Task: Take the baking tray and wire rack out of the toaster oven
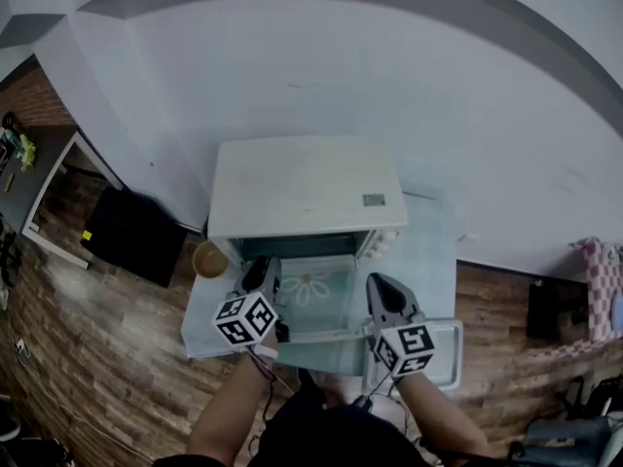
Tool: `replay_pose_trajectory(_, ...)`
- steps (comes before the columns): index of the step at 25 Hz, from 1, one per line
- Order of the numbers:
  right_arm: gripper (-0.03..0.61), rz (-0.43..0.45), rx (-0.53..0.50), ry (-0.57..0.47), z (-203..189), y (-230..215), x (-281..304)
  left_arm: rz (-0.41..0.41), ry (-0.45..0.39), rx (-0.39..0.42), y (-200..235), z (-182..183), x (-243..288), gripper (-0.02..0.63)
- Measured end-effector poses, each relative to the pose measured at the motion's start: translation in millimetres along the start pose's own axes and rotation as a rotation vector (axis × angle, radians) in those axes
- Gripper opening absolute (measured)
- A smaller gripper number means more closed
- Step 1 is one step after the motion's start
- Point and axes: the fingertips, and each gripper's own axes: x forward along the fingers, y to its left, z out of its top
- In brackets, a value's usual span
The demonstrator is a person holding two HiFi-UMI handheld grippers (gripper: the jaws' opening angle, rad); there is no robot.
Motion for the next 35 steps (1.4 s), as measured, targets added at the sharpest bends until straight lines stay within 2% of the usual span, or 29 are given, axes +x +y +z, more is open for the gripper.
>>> replay_pose_trajectory(6,0.006,-0.044,0.029,0.045,-16,-4,20,-0.035,0.018,-0.121,20,-2,45,0.120)
replay_pose_trajectory(11,0.006,-0.066,0.056,0.067,-27,-4,23,-0.043,-0.005,-0.190,34,7,71,0.120)
replay_pose_trajectory(20,0.006,-0.095,0.106,0.070,-37,-11,12,-0.073,-0.060,-0.304,36,12,81,0.124)
replay_pose_trajectory(24,0.006,-0.104,0.105,0.060,-32,-11,5,-0.071,-0.047,-0.273,34,14,83,0.118)
replay_pose_trajectory(30,0.006,-0.115,0.118,0.052,-32,-19,-1,-0.075,-0.052,-0.278,31,9,75,0.109)
replay_pose_trajectory(35,0.006,-0.090,0.147,0.046,-32,-14,0,-0.069,-0.036,-0.271,28,0,57,0.109)
